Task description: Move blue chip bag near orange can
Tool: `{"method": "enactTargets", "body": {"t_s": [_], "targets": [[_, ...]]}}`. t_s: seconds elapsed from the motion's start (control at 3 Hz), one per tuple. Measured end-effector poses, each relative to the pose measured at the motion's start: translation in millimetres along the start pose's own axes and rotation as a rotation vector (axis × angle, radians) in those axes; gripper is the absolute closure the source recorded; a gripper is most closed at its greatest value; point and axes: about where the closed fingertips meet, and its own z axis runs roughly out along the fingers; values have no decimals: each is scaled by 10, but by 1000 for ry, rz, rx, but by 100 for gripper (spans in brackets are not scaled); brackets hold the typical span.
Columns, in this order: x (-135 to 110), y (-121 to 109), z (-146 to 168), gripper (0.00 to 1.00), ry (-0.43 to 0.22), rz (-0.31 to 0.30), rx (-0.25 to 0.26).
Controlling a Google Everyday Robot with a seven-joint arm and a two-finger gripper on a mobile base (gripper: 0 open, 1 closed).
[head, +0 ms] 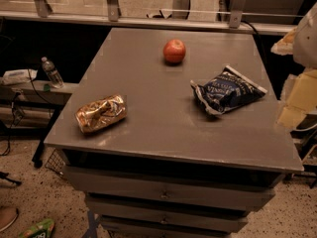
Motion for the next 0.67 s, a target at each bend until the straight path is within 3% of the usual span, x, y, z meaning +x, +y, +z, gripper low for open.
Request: {"method": "enactTargets", "body": {"t_s": [0.33, 0.67], "targets": [[0, 0, 0, 0, 0, 0, 0], [-35, -140, 108, 0, -23, -43, 31]]}}
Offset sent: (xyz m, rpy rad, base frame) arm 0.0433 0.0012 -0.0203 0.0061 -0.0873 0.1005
